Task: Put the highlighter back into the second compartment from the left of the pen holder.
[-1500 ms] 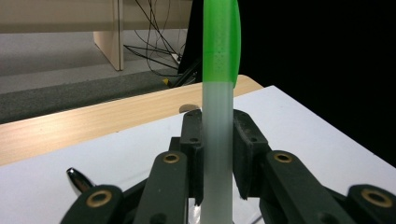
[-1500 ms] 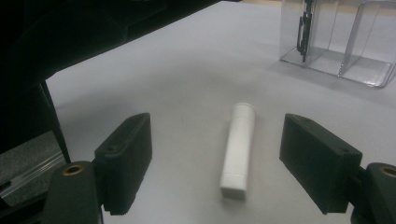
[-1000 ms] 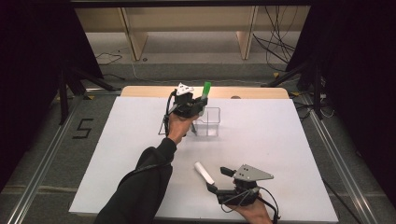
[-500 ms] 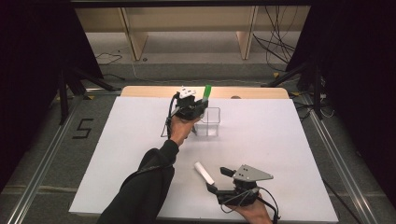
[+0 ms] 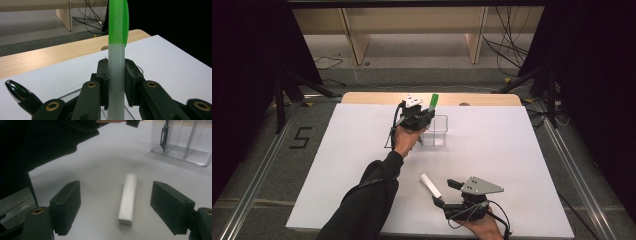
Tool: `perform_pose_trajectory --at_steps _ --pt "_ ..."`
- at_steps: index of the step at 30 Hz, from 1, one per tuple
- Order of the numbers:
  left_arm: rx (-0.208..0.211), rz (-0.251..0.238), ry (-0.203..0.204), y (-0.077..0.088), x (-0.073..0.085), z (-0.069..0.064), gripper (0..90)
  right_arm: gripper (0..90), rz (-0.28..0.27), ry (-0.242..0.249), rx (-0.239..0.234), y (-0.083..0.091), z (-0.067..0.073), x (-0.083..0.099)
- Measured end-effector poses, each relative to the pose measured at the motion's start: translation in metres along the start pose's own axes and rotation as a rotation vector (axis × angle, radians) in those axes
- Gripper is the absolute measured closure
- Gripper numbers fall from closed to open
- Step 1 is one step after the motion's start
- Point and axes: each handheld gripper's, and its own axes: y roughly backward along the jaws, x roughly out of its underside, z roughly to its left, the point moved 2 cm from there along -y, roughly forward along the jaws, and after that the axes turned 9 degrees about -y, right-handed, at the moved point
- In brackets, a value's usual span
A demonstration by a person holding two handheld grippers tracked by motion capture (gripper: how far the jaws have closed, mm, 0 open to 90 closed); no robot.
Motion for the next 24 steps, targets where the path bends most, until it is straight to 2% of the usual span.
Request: perform_pose_trajectory --at_steps 12,17,20,24 --pt "0.004 0.013 -0.008 -0.001 0.002 0.0 75.0 25.4 0.001 -0.001 -0.003 0.0 0.0 0.0" --pt "0.026 0.014 -0.023 0.005 -0.004 -0.003 53.2 25.4 0.0 -0.001 -0.003 0.0 -0.001 0.0" --pt "0.046 0.031 -0.049 0.011 -0.008 -0.005 41.4 25.4 -0.001 -0.001 -0.003 0.0 -0.001 0.0" --pt "0.061 0.037 -0.041 0.021 -0.013 -0.008 33.3 25.4 -0.001 0.0 0.0 0.0 0.0 0.0"
